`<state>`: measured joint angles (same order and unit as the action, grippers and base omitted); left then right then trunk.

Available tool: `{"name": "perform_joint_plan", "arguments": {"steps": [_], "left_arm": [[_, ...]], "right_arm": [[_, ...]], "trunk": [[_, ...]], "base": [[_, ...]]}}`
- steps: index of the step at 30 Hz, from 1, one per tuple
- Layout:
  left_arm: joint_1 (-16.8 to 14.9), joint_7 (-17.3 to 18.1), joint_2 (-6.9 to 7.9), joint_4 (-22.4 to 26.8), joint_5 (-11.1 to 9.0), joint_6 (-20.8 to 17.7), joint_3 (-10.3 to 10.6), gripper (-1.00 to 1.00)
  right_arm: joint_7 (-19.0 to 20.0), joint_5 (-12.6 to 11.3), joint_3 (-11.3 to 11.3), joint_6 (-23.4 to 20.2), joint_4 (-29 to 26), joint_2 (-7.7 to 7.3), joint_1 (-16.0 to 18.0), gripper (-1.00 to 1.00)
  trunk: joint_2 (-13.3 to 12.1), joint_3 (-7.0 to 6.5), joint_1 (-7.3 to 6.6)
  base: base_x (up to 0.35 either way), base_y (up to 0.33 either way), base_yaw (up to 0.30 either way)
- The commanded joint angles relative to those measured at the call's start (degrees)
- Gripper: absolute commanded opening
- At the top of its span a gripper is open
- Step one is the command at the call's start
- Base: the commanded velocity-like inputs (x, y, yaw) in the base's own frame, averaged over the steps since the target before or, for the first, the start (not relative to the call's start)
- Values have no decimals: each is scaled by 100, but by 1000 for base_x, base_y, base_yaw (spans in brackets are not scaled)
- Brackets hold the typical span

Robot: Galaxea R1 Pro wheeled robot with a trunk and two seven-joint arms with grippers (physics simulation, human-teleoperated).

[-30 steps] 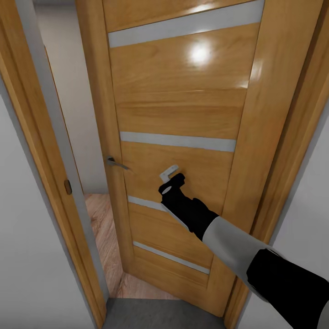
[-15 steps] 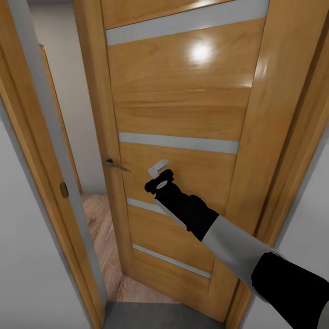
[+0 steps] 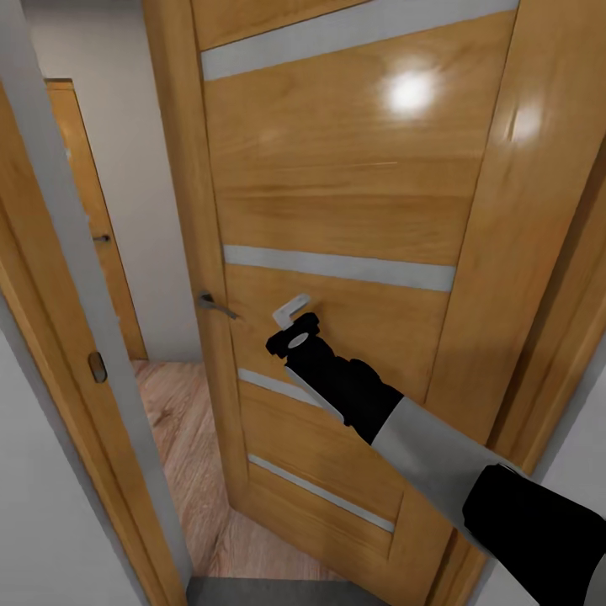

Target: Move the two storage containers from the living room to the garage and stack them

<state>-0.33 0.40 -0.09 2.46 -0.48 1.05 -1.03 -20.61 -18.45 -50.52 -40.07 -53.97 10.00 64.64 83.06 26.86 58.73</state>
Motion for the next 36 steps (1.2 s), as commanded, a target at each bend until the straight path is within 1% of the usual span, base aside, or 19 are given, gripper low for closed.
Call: {"name": "perform_joint_plan", "arguments": {"steps": [1,7,9,10,12,13,17,19,21,23,27,36], "left_arm": [[-2,4,0,0,-5,11,-11,100],[-2,4,0,0,-5,11,-11,100],[-2,4,0,0,-5,13,-11,100],[-2,4,0,0,-5,13,-11,100],[-2,4,0,0,-5,13,-11,100],[-2,4,0,0,-5,13,-11,100],[-2,4,-2,0,-5,13,-11,100],[-2,4,-5,0,-5,12,-11,100],[-2,4,-8,0,-5,11,-11,100],[-2,4,-9,0,-5,12,-11,100],[-2,4,-9,0,-5,12,-11,100],[-2,4,-1,0,-5,12,-11,100]], "right_arm": [[-71,-36,-10,-28,43,0,11,100],[-74,-20,-11,43,460,0,14,100],[-75,-15,-11,44,454,0,14,100],[-75,-15,-11,42,415,0,14,100],[-71,-23,-6,-11,112,0,8,100],[-63,-27,-4,-40,-126,0,6,100],[-58,-52,0,-172,-549,0,5,100],[-58,-186,4,-272,-664,0,5,100],[-64,-651,6,-332,-735,0,5,100],[-65,-760,7,-339,-742,0,5,100],[-56,-823,14,-336,-707,0,5,100],[-17,-838,21,-327,-554,0,5,100]], "trunk": [[2,7,0],[2,7,0],[2,7,0],[2,7,0],[2,7,0],[2,7,0],[2,7,0],[2,7,0],[2,7,0],[2,7,0],[2,7,0],[2,7,0]], "base": [[4,0,0],[1,0,0],[0,0,0],[0,0,0],[0,0,0],[0,0,0],[0,0,0],[0,0,0],[0,0,0],[0,0,0],[0,0,0],[0,0,0]]}}
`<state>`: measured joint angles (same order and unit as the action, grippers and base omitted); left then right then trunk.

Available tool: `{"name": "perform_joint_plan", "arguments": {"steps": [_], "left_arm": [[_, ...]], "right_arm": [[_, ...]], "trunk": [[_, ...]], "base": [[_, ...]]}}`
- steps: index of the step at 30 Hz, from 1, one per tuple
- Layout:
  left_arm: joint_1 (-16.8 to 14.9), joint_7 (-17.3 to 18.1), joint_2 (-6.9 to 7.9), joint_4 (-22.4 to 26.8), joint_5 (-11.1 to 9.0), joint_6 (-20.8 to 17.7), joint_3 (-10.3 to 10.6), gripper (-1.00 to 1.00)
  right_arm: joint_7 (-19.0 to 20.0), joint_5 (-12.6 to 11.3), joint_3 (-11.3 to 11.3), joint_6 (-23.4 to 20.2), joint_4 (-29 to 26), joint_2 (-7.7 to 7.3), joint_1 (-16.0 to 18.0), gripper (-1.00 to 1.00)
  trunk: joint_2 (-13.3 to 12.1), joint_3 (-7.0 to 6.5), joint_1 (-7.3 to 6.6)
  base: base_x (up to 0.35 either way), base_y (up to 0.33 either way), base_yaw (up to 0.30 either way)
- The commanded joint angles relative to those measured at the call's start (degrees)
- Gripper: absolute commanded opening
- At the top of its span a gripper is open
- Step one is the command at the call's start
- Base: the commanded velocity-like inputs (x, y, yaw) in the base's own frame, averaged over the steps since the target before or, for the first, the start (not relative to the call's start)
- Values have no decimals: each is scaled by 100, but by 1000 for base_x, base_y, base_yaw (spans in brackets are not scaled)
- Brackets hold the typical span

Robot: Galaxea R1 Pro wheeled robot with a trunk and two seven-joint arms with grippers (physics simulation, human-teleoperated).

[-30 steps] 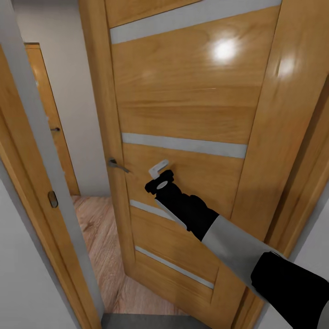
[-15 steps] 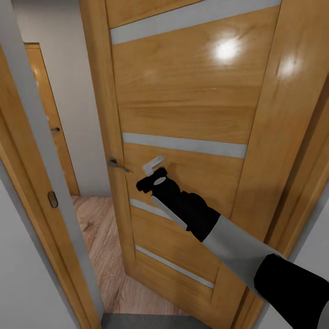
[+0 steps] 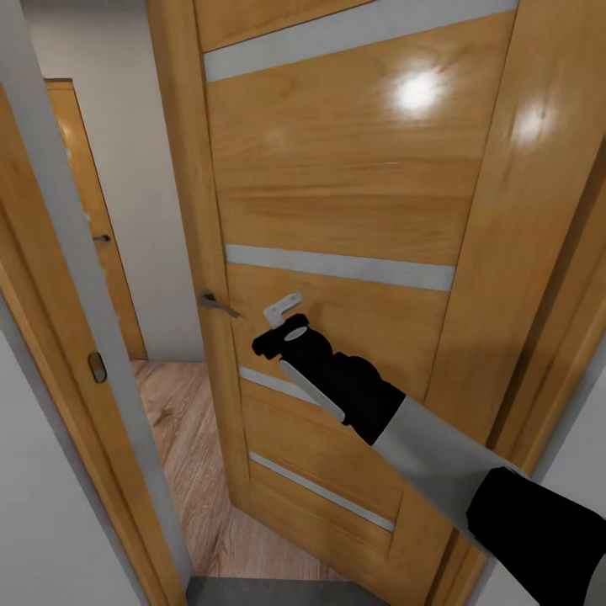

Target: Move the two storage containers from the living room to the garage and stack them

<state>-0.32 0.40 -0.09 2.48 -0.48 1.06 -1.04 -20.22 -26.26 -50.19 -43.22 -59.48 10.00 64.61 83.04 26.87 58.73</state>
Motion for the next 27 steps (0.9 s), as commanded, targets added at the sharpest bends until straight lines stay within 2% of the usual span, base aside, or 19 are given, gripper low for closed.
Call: {"name": "perform_joint_plan", "arguments": {"steps": [1,17,22,27], "left_arm": [[-3,4,0,-2,-5,11,-10,100],[-3,-2,0,-2,-5,13,-10,100],[-2,0,0,-2,-5,13,-10,100],[-1,4,0,-2,-5,10,-10,100]], "right_arm": [[-57,-57,-13,-11,5,0,7,100],[-85,-38,15,-4,83,0,7,100],[-84,-13,-8,144,201,0,7,100],[-147,37,-36,172,206,0,7,100]], "trunk": [[3,6,0],[3,6,0],[3,6,0],[3,6,0]], "base": [[0,0,0],[0,0,0],[2,0,0],[169,0,0]]}}
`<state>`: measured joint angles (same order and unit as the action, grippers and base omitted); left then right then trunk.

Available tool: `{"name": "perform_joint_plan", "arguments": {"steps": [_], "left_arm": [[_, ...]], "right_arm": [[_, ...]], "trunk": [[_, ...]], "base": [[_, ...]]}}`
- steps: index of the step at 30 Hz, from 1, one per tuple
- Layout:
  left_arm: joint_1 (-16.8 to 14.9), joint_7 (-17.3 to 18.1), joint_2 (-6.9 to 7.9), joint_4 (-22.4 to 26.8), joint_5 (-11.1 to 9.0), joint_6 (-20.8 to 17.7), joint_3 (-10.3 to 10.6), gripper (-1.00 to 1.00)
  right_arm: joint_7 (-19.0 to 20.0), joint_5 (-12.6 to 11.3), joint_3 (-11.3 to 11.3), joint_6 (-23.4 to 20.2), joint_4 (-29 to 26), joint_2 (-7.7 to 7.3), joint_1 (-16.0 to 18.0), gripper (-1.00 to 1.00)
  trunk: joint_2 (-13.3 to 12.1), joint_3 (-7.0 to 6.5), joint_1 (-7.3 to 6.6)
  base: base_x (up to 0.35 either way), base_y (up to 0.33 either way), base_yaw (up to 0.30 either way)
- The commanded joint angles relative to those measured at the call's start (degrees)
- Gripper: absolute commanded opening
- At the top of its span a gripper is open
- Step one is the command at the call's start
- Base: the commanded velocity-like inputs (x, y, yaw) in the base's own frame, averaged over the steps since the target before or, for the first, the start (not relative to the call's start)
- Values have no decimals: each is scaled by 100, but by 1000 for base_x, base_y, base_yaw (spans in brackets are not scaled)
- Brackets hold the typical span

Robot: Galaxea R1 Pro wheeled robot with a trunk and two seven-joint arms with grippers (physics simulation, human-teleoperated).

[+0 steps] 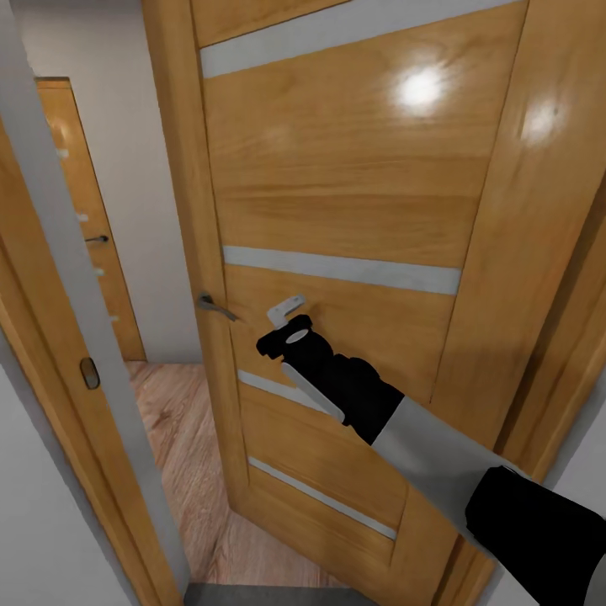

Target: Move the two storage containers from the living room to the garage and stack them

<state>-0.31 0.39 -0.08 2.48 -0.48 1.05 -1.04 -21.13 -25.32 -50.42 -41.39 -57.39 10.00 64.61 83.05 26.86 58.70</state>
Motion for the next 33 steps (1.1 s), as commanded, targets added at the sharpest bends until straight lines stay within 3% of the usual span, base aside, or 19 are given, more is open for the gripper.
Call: {"name": "perform_joint_plan", "arguments": {"steps": [1,5,8,11,22,33], "left_arm": [[-3,4,0,-2,-5,10,-10,100],[-4,5,14,-2,-5,11,-9,100],[-3,5,16,-2,-5,10,-6,100],[-4,5,17,-2,-5,11,-7,100],[-5,5,3,-2,-5,11,-8,100],[-5,5,0,-2,-5,9,-10,100]], "right_arm": [[-83,-51,-20,-12,-5,0,7,100],[-184,60,-97,-43,-21,0,7,100],[-209,172,-474,-52,-29,0,7,100],[-215,184,-617,-32,-19,0,7,100],[-216,202,-689,74,569,0,7,100],[-213,217,-688,40,190,0,7,100]], "trunk": [[3,6,3],[3,6,3],[3,6,3],[3,6,3],[3,6,3],[3,6,3]], "base": [[281,0,0],[213,0,0],[49,0,0],[13,0,0],[1,0,0],[0,0,0]]}}
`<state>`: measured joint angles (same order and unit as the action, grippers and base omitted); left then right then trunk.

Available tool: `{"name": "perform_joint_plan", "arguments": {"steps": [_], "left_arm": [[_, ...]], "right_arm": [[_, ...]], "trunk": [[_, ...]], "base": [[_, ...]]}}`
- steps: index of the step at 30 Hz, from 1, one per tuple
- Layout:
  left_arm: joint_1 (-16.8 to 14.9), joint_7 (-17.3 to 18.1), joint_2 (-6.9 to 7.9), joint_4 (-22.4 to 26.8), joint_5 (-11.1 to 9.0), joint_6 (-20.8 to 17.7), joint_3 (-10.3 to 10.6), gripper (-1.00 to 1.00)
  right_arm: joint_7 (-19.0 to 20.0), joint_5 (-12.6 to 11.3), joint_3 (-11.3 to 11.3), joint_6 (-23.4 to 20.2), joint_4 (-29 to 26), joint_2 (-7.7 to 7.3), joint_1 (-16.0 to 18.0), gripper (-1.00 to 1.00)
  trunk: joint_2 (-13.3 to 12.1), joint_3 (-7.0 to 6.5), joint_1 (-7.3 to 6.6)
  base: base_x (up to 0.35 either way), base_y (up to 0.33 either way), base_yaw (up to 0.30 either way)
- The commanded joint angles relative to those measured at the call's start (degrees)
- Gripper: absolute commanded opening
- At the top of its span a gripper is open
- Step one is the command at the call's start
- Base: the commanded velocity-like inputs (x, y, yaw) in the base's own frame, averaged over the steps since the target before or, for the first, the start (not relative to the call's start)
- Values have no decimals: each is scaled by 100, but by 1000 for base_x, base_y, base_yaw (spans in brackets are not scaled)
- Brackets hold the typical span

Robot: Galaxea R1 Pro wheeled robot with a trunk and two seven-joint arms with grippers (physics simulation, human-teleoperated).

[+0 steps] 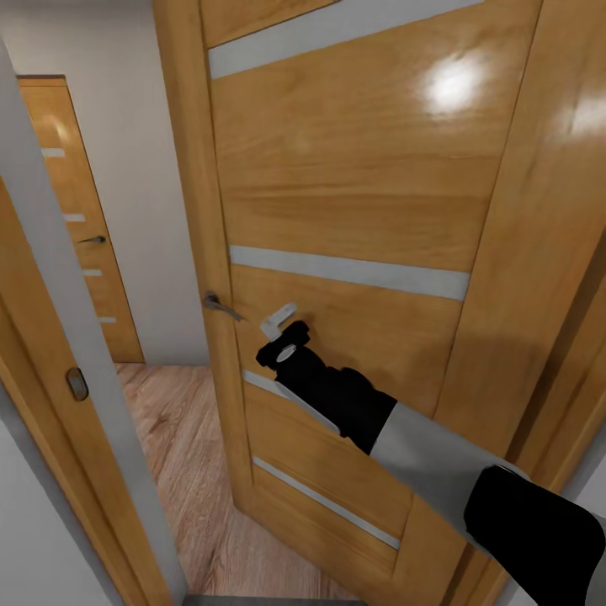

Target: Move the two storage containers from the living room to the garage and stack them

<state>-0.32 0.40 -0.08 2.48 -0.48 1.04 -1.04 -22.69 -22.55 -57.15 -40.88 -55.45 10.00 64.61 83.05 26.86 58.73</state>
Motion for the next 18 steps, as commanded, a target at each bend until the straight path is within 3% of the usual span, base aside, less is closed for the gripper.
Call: {"name": "perform_joint_plan", "arguments": {"steps": [1,12,18], "left_arm": [[-3,4,-1,-2,-5,11,-10,100],[-3,4,-1,-2,-5,11,-10,100],[-3,2,-1,-2,-5,11,-10,100]], "right_arm": [[-55,-59,-15,-16,-65,0,8,100],[-43,-75,-22,-91,-548,0,8,100],[-61,-86,-8,-121,-257,0,28,100]], "trunk": [[3,6,0],[3,6,0],[3,6,0]], "base": [[0,0,0],[0,0,0],[0,0,0]]}}
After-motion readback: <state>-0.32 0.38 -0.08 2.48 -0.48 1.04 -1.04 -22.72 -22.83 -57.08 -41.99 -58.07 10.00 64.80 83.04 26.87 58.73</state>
